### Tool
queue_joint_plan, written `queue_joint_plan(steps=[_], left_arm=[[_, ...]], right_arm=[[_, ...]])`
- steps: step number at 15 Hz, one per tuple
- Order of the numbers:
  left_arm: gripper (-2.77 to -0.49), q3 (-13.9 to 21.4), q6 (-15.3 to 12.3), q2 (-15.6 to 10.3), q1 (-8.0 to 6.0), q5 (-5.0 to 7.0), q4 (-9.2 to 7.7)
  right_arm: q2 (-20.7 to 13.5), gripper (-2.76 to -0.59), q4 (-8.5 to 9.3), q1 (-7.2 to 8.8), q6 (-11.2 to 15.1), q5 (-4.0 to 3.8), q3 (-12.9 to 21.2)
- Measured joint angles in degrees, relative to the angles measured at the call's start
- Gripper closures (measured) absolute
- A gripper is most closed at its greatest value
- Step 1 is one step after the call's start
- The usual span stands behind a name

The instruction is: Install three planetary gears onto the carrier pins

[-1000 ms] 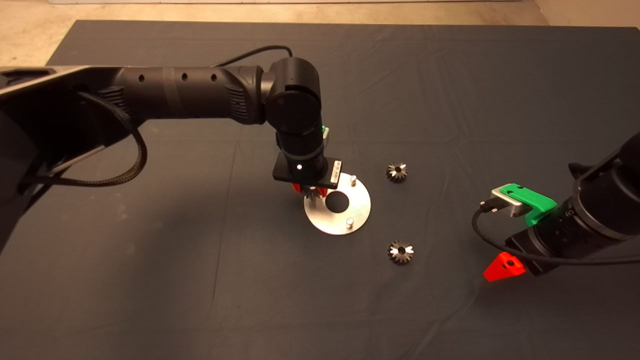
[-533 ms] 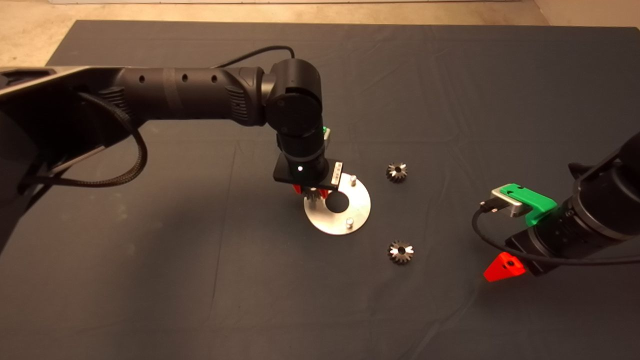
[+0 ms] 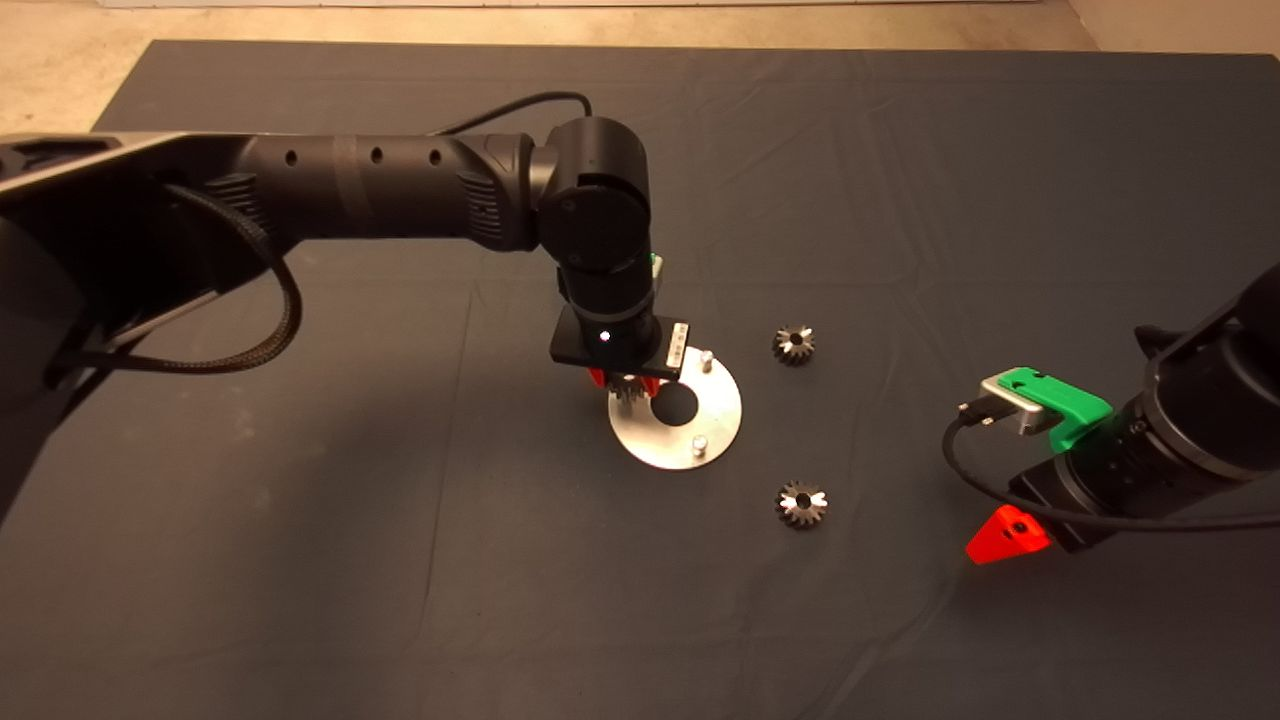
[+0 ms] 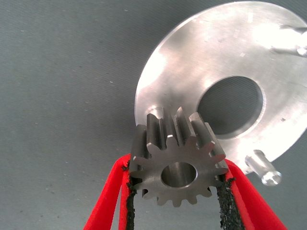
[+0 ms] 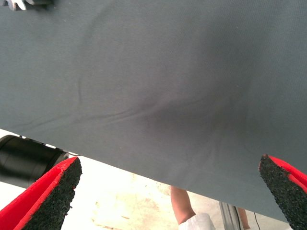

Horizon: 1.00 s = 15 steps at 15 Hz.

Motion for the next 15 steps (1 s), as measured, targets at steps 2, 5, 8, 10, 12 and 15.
queue_joint_plan(steps=[2, 5, 8, 10, 12, 15], left_arm=[[-0.90, 0.00, 0.00, -0.03, 0.02, 0.36, 0.12], [-0.90, 0.00, 0.00, -0.13, 0.66, 0.91, 0.58], [-0.89, 0.01, 0.00, -0.13, 0.89, 0.93, 0.61], [-0.89, 0.01, 0.00, -0.13, 0.96, 0.93, 0.63], [-0.89, 0.01, 0.00, -0.13, 0.96, 0.93, 0.74], [-0.89, 0.01, 0.03, -0.13, 0.98, 0.93, 1.14]], right_arm=[[0.00, -2.76, 0.00, 0.00, 0.01, 0.04, 0.00], [0.00, -2.76, 0.00, 0.00, 0.00, 0.00, 0.00], [0.00, -2.76, 0.02, 0.00, 0.00, 0.04, 0.05], [0.00, -2.76, 0.02, 0.00, 0.00, 0.01, 0.05], [0.00, -2.76, 0.02, 0.00, 0.00, 0.01, 0.05], [0.00, -2.76, 0.02, 0.00, 0.00, 0.01, 0.18]])
